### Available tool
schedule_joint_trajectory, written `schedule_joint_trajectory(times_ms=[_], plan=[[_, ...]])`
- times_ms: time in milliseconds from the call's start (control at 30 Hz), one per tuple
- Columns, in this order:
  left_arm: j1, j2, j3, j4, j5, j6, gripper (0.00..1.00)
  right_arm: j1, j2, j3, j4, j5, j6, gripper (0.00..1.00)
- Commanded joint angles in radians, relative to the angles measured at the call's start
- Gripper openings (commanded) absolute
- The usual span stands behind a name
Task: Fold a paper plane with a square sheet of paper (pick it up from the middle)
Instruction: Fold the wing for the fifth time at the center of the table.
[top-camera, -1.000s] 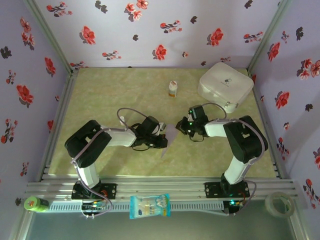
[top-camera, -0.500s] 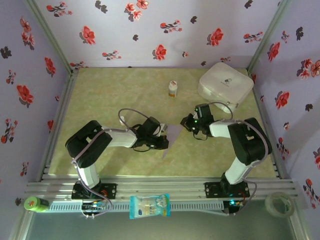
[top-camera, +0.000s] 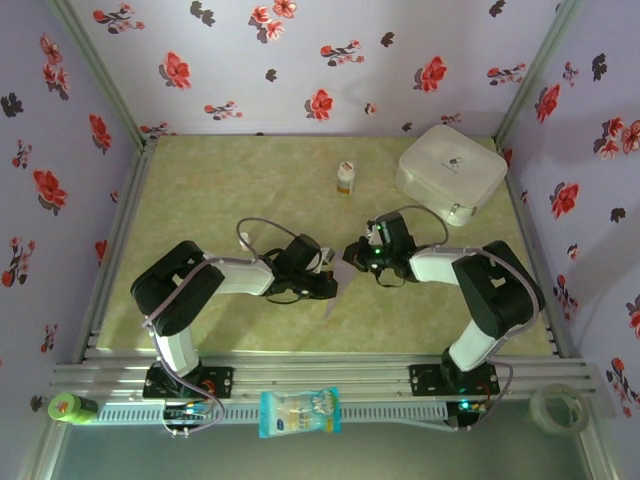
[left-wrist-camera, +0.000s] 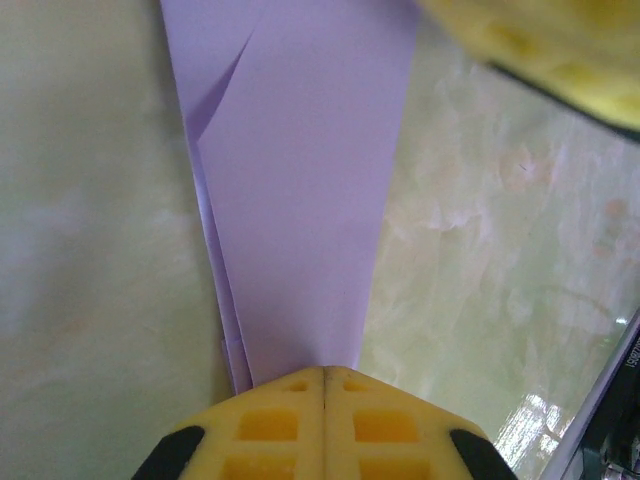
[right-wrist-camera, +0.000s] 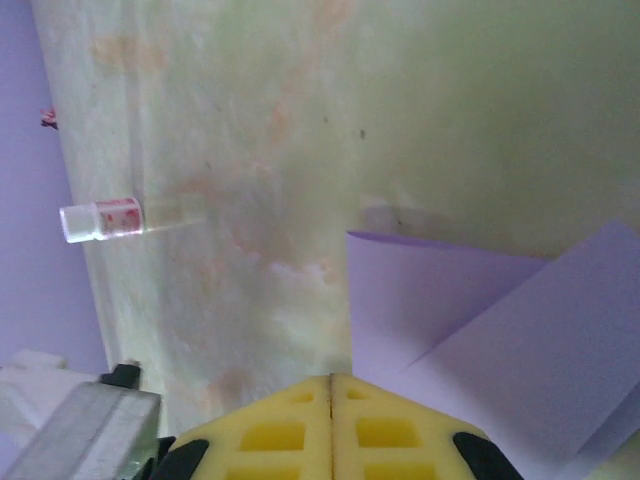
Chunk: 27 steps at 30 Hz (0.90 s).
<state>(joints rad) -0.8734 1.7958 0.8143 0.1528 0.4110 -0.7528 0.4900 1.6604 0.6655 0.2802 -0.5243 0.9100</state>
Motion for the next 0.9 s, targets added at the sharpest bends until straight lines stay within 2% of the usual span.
schedule_joint_trajectory(times_ms=[0,100,333,500,700,867], plan=[[-0.019,0.026,-0.038,-0.140,-0.026,-0.025,0.00,0.004,0.033,-0.010,-0.065,0.021,0.003,0.04],[-0.019,-0.009,-0.011,-0.157,-0.026,-0.037,0.00,-0.006,0.057,-0.025,-0.090,0.046,0.001,0.00],[-0.019,-0.058,0.057,-0.197,-0.028,-0.044,0.00,-0.024,0.066,-0.061,-0.088,0.095,-0.006,0.00],[-0.019,-0.093,0.087,-0.131,-0.019,-0.099,0.01,-0.023,0.069,-0.062,-0.086,0.095,-0.004,0.00],[-0.023,-0.015,0.137,-0.032,0.035,-0.160,0.04,-0.024,0.067,-0.067,-0.081,0.102,-0.002,0.00],[-0.028,0.058,0.172,-0.048,0.044,-0.157,0.06,-0.024,0.072,-0.074,-0.075,0.105,0.002,0.00]])
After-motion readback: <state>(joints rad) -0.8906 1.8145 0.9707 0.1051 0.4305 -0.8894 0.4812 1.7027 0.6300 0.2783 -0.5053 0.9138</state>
